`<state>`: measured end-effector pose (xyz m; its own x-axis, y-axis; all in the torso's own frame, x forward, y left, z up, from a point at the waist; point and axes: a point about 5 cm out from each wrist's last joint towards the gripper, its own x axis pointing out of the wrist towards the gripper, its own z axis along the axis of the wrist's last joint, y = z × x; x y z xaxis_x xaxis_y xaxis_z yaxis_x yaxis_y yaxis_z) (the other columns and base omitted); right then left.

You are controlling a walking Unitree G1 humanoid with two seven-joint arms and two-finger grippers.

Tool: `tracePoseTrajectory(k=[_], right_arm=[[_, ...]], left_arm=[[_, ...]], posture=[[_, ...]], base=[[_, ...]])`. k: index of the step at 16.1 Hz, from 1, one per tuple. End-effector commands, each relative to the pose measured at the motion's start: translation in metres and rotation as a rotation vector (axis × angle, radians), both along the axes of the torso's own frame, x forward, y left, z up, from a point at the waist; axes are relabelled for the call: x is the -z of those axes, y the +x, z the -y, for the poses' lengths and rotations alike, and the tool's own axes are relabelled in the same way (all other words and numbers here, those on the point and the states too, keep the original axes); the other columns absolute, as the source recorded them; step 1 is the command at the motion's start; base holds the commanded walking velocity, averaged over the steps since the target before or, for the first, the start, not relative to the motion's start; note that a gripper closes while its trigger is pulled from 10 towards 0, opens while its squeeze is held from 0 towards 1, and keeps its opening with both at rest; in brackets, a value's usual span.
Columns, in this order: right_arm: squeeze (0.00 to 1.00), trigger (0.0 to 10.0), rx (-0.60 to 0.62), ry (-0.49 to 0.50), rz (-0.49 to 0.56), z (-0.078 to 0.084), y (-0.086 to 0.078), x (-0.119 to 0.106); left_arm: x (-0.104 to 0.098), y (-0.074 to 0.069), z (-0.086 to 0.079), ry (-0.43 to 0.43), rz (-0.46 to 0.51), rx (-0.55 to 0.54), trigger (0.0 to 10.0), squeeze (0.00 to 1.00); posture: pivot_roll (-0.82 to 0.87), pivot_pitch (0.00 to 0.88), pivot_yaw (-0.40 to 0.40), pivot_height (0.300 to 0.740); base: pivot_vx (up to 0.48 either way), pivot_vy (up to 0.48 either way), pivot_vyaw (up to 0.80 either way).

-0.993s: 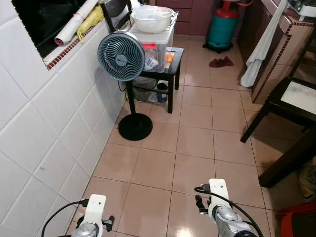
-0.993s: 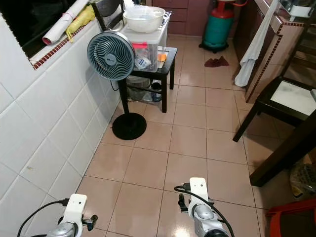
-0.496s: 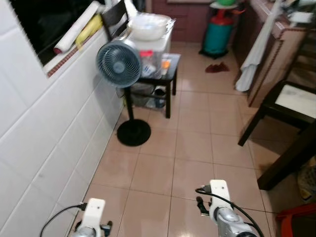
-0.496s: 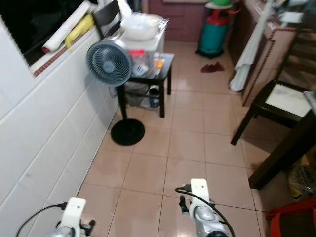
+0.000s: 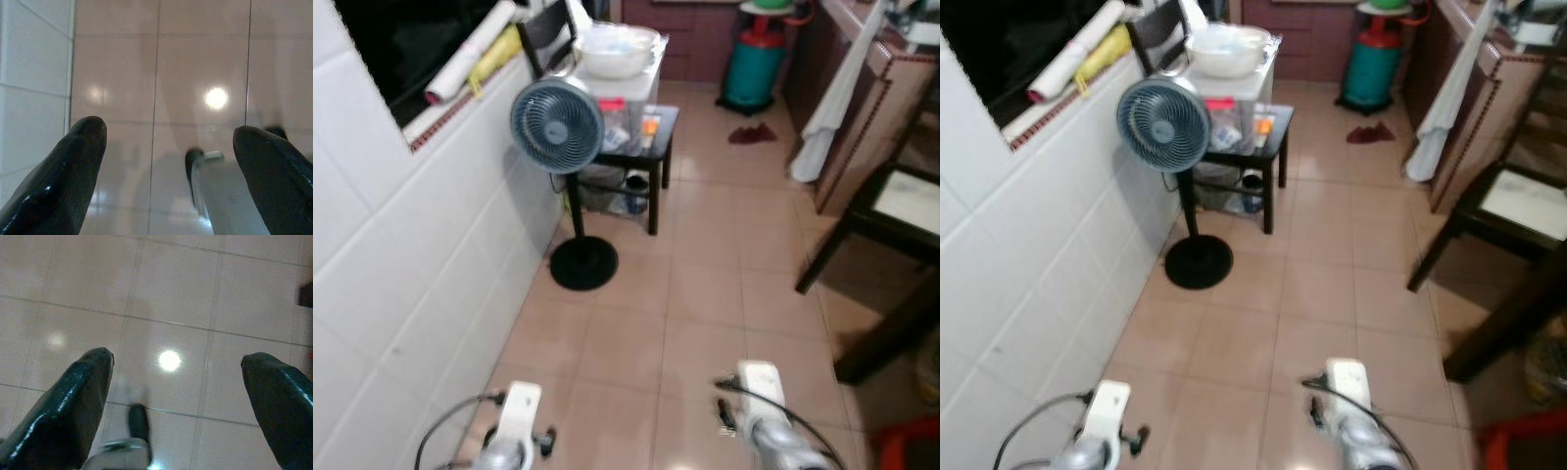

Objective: Setting the table

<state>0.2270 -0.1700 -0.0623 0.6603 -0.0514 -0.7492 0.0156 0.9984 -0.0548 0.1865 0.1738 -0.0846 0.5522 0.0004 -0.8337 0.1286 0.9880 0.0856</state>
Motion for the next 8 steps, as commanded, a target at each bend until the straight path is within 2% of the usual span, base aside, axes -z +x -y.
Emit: tracePoseTrajectory(k=[1, 2, 4, 6, 7, 8], right_arm=[[0.00, 10.0, 0.016, 0.001, -0.023, 0.005, -0.006, 0.003], [0.00, 10.0, 0.017, 0.001, -0.025, 0.005, -0.007, 0.004], [0.00, 10.0, 0.016, 0.000, -0.024, 0.005, -0.006, 0.004], [0.00, 10.0, 0.015, -0.001, -0.019, 0.004, -0.005, 0.003], [0.00, 10.0, 0.013, -0.001, -0.016, 0.003, -0.004, 0.002], [0.00, 10.0, 0.009, 0.001, -0.008, 0.001, -0.001, 0.001]], left_arm=[[-0.004, 0.008, 0.005, 0.018, 0.019, 0.013, 10.0, 0.00], [-0.004, 0.010, 0.009, 0.015, 0.021, 0.017, 10.0, 0.00], [-0.004, 0.011, 0.014, 0.012, 0.023, 0.017, 10.0, 0.00], [-0.007, 0.009, -0.022, 0.035, 0.019, -0.027, 10.0, 0.00], [-0.008, 0.008, -0.030, 0.043, 0.018, -0.033, 10.0, 0.00], [-0.009, 0.004, -0.044, 0.074, 0.005, -0.049, 10.0, 0.00]], posture=[[-0.06, 0.009, 0.057, 0.740], [-0.06, 0.009, 0.057, 0.740], [-0.06, 0.007, 0.056, 0.740], [-0.06, 0.007, 0.055, 0.740], [-0.06, 0.006, 0.054, 0.740], [-0.06, 0.006, 0.054, 0.740]], base=[[0.000, 0.000, -0.64], [0.240, 0.000, -0.64], [0.000, 0.000, -0.62], [0.000, 0.000, -0.23], [0.000, 0.000, 0.00], [0.000, 0.000, 0.00]])
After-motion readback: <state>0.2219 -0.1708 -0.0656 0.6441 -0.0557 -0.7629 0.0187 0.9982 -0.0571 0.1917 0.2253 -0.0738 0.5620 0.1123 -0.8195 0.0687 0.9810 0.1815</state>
